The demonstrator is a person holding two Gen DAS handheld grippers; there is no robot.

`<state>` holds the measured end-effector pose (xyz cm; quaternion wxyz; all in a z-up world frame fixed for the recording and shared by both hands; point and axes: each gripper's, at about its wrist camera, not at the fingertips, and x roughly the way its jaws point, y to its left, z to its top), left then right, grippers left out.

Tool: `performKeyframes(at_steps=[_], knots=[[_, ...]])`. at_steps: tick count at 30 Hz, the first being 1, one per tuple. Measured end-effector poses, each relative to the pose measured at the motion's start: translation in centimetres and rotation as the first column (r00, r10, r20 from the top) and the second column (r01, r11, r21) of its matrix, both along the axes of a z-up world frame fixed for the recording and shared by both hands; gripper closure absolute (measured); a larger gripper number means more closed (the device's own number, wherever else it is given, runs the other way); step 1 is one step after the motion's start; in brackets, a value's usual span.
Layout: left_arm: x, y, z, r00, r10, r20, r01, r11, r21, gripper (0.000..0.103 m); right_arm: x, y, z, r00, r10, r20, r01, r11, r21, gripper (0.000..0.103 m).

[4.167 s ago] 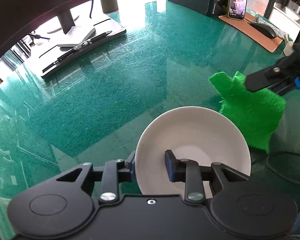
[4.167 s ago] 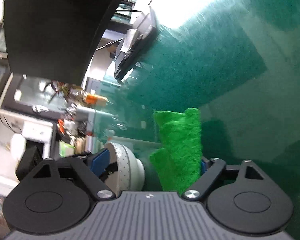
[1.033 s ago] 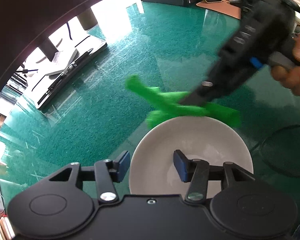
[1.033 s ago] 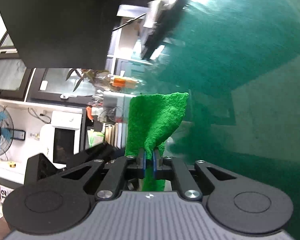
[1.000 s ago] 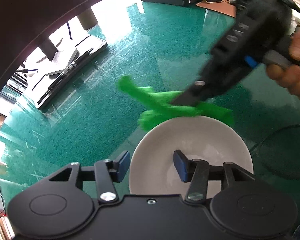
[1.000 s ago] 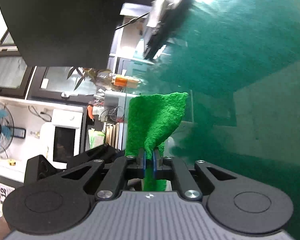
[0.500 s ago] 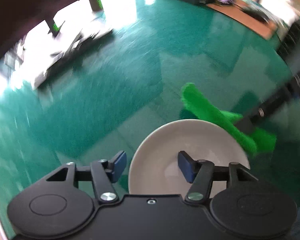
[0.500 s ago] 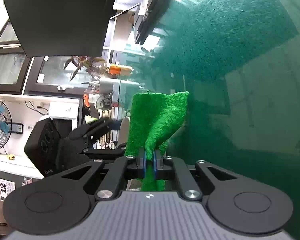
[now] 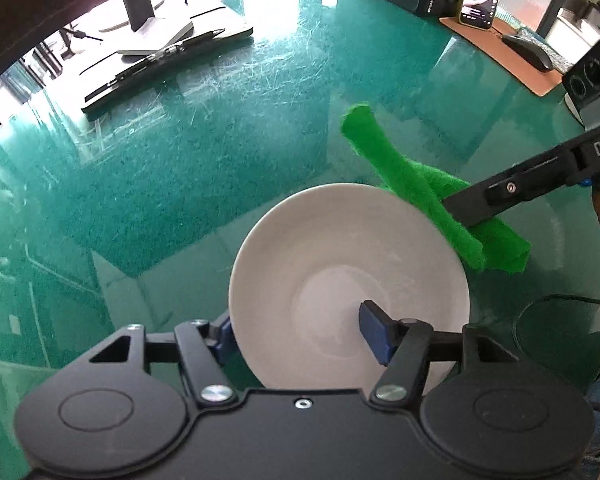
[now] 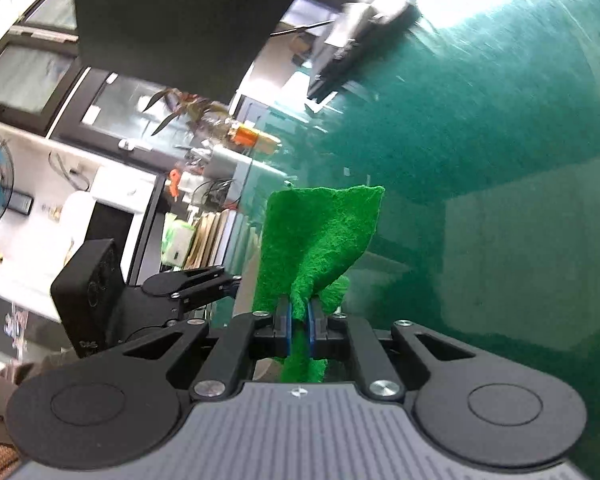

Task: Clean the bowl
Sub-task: 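Sweep the cloth over the bowl rim with the right gripper while the left holds the bowl, then push the green cloth into the bowl interior with the right gripper while the left tilts the bowl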

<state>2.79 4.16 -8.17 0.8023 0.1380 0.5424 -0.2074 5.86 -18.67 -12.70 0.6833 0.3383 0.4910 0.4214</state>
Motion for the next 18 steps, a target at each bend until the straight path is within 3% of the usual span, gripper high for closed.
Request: performKeyframes(at_steps=[10,14,18], knots=[[0.0,-0.4,-0.1,0.998,-0.051,0.035,0.051,0.999,0.019,0.038,1.0,2.4,1.4,0.987,0.091,0.131,-0.072,0.987,-0.144,0.087],[-0.1,-0.5,-0.1,0.997,-0.064,0.043,0.063,0.998,0.028,0.037,2.1,5.5,2.6,0.957,0.17,0.233,-0.106,0.959,-0.264,0.088],[0.2,-0.5,-0.3,0.997,-0.065,0.051,0.062,0.997,0.051,0.024,1.6,6.4,3.3,0.938,0.209,0.278,-0.11,0.937,-0.332,0.089]])
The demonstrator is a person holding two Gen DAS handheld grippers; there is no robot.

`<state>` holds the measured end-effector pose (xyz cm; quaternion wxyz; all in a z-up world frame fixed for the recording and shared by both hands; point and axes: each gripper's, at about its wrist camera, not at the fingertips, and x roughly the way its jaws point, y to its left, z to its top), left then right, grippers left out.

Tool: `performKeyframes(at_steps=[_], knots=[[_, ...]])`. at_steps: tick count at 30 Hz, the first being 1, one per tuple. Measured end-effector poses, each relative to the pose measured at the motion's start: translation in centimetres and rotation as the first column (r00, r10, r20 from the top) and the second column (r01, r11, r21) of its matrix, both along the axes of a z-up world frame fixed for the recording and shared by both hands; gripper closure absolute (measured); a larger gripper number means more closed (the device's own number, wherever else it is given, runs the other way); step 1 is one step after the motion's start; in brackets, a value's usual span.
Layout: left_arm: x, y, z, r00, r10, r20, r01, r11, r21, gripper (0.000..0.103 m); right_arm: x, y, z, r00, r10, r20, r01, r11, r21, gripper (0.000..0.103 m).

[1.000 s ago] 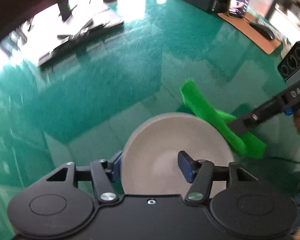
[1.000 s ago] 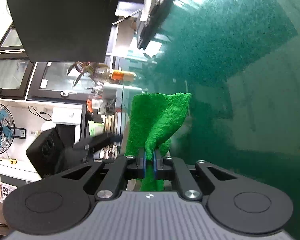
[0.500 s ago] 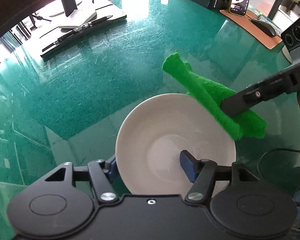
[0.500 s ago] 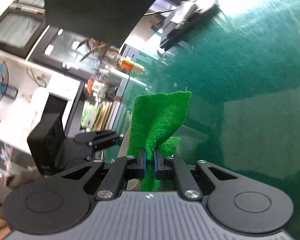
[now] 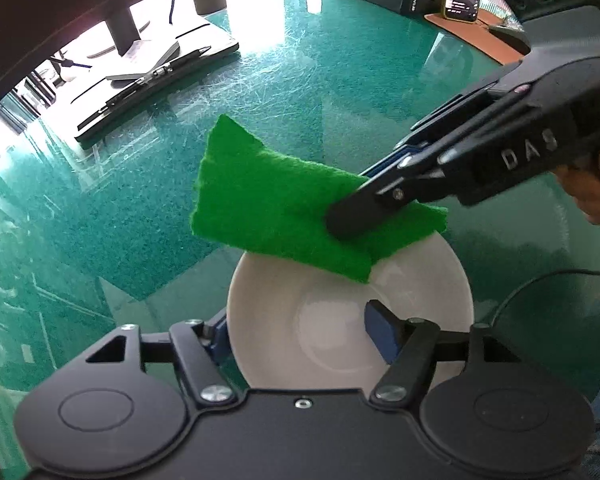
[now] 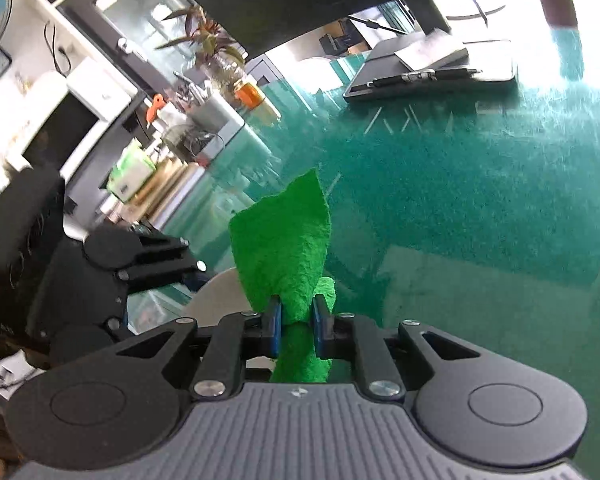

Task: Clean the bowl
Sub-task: 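Push the green cloth into the bowl interior with the right gripper while the left tilts the bowl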

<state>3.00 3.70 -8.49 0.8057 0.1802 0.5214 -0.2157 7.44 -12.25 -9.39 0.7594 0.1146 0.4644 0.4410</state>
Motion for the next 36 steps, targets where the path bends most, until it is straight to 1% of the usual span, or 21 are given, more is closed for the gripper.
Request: performKeyframes(at_steps=[2,5,8,10,11,14,16,19,21,22,24,25,27,29,31,33,36], knots=[[0.2,0.2,-0.1,1.0,-0.009,-0.007,0.009,1.0,-0.011,0.023,-0.9,-1.0,0.1,1.0,-0.007,-0.013,0.007,1.0,-0.005,0.087],[0.3,-0.2,-0.1,0.998,-0.067,-0.008,0.067,0.998,-0.011,0.023,-2.6,-2.6,0.4,0.999,-0.019,-0.027,0.018,1.0,-0.025,0.083],[0.5,-0.9,-0.1,0.991,-0.133,-0.005,0.133,0.991,0.006,0.023,-3.5,-2.8,0.8,0.999,-0.028,-0.023,0.027,0.998,-0.057,0.082],[0.7,-1.3,0.0,0.985,-0.174,-0.009,0.174,0.985,0.012,0.025,-3.5,-2.4,1.0,0.999,-0.029,-0.015,0.028,0.997,-0.074,0.082],[0.8,-1.4,0.0,0.981,-0.193,-0.013,0.193,0.981,0.012,0.028,-3.3,-2.0,1.0,1.0,-0.025,-0.002,0.024,0.995,-0.092,0.083],[0.7,-1.9,0.0,0.972,-0.236,-0.003,0.236,0.971,0.022,0.028,-1.7,0.5,1.2,0.998,0.002,0.069,0.009,0.986,-0.167,0.089],[0.7,-2.1,0.0,0.969,-0.248,0.0,0.248,0.968,0.027,0.028,-0.8,1.9,1.2,0.994,0.038,0.098,-0.02,0.983,-0.182,0.089],[1.1,-2.2,-0.1,0.974,-0.227,0.001,0.227,0.974,0.027,0.027,-0.6,3.3,1.3,0.985,0.089,0.146,-0.056,0.975,-0.216,0.087],[1.3,-2.0,-0.1,0.978,-0.208,0.001,0.208,0.978,0.021,0.019,-1.7,3.9,1.3,0.973,0.124,0.197,-0.06,0.952,-0.302,0.088],[1.5,-1.8,-0.2,0.981,-0.193,0.0,0.193,0.981,0.018,0.018,-2.3,4.1,1.3,0.967,0.133,0.216,-0.054,0.939,-0.341,0.088],[1.9,-1.4,0.1,0.99,-0.135,-0.028,0.136,0.99,0.028,0.019,-3.4,3.9,1.2,0.965,0.124,0.233,-0.029,0.928,-0.372,0.087],[2.1,-1.2,0.2,0.993,-0.106,-0.041,0.108,0.994,0.035,0.019,-4.0,3.9,1.3,0.964,0.105,0.244,0.001,0.918,-0.397,0.087],[1.6,-1.0,0.5,0.998,-0.058,-0.019,0.059,0.992,0.114,0.02,-4.7,3.9,1.4,0.963,0.078,0.258,0.04,0.905,-0.422,0.087],[1.3,-1.0,0.5,0.999,-0.031,-0.042,0.035,0.994,0.108,0.02,-5.2,3.9,1.6,0.964,0.036,0.262,0.087,0.893,-0.441,0.087],[1.0,-1.1,0.4,0.999,-0.005,-0.053,0.01,0.996,0.085,0.02,-5.7,4.2,1.6,0.961,0.029,0.274,0.103,0.885,-0.454,0.086],[0.8,-1.9,0.2,1.0,0.009,-0.02,-0.008,0.996,0.093,0.019,-6.3,4.5,1.6,0.955,0.031,0.295,0.117,0.874,-0.471,0.084],[0.6,-2.3,0.2,1.0,0.006,0.012,-0.007,0.995,0.1,0.019,-7.0,5.0,1.3,0.939,0.048,0.341,0.133,0.862,-0.489,0.08]])
